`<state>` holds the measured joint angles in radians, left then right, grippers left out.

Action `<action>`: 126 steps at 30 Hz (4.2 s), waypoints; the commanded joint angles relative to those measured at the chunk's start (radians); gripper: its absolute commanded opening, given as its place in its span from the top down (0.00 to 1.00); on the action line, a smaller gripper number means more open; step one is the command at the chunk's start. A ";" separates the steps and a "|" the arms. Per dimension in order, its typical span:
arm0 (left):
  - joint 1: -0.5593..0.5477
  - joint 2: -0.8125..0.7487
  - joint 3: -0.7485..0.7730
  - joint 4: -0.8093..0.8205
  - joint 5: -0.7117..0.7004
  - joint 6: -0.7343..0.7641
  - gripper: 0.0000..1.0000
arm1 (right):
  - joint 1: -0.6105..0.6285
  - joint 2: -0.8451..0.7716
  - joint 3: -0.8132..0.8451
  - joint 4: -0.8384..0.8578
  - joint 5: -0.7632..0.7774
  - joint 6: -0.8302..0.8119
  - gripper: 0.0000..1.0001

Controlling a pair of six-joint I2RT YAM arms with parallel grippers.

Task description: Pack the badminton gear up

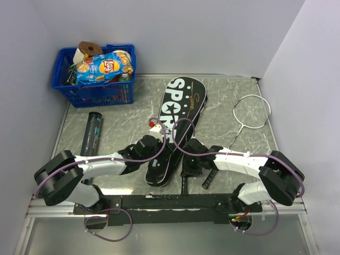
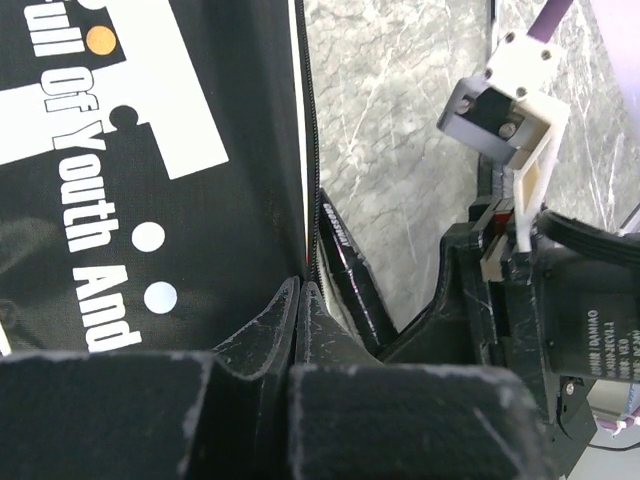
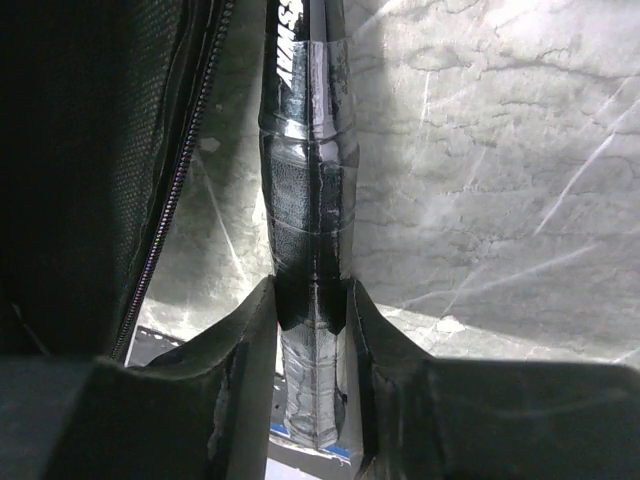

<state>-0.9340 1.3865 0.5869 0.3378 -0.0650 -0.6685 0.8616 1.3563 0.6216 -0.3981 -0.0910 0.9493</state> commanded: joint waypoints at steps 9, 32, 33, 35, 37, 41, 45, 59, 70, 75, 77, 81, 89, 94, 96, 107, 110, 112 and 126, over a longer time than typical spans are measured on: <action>-0.048 -0.026 -0.079 0.104 0.044 -0.086 0.99 | -0.033 -0.066 0.138 -0.094 0.060 -0.038 1.00; -0.147 0.019 -0.122 0.268 0.057 -0.255 0.99 | -0.105 0.096 0.230 0.179 -0.069 -0.004 0.77; -0.147 0.026 -0.125 0.285 0.056 -0.258 0.99 | -0.105 0.099 0.219 0.195 -0.076 -0.001 0.72; -0.147 0.032 -0.125 0.291 0.056 -0.261 0.99 | -0.105 0.093 0.213 0.188 -0.076 -0.006 0.59; -0.147 0.042 -0.115 0.282 0.057 -0.255 0.99 | -0.105 0.061 0.190 0.176 -0.070 -0.009 0.54; -0.147 0.054 -0.096 0.262 0.047 -0.232 0.99 | -0.105 -0.025 0.159 0.119 -0.015 -0.027 0.46; -0.146 0.054 -0.090 0.253 0.037 -0.218 0.99 | -0.107 -0.141 0.100 0.065 0.023 -0.026 0.46; -0.146 -0.003 -0.088 0.230 0.030 -0.210 0.99 | -0.107 -0.295 -0.091 0.058 0.004 -0.017 0.75; -0.147 -0.007 -0.090 0.230 0.022 -0.210 0.99 | -0.107 -0.316 -0.166 0.133 -0.069 -0.017 0.71; -0.146 -0.007 -0.090 0.230 0.021 -0.210 0.99 | -0.104 -0.332 -0.186 0.140 -0.070 -0.020 0.68; -0.146 -0.003 -0.091 0.234 0.021 -0.213 0.99 | -0.104 -0.326 -0.201 0.171 -0.082 -0.011 0.68; -0.146 0.002 -0.090 0.239 0.022 -0.217 0.99 | -0.102 -0.316 -0.233 0.228 -0.113 0.014 0.67; -0.147 0.012 -0.096 0.256 0.024 -0.226 0.99 | -0.087 -0.267 -0.283 0.358 -0.168 0.077 0.67; -0.146 0.019 -0.104 0.265 0.028 -0.233 0.99 | -0.059 -0.224 -0.299 0.472 -0.168 0.140 0.67; -0.146 0.022 -0.108 0.268 0.030 -0.240 0.99 | -0.052 -0.192 -0.299 0.508 -0.167 0.167 0.67; -0.146 0.008 -0.150 0.279 0.028 -0.269 0.99 | -0.022 0.010 -0.270 0.784 -0.130 0.264 0.67; -0.146 -0.003 -0.167 0.276 0.024 -0.273 0.99 | -0.024 0.018 -0.255 0.794 -0.102 0.269 0.67; -0.146 -0.013 -0.179 0.264 0.018 -0.279 0.99 | -0.024 0.015 -0.241 0.786 -0.081 0.267 0.68; -0.146 -0.096 -0.202 0.233 0.024 -0.315 0.99 | -0.042 0.053 -0.151 0.786 0.011 0.261 0.68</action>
<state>-1.0550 1.3445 0.3962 0.5270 -0.1574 -0.9260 0.8375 1.3937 0.4034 0.2928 -0.2066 1.2037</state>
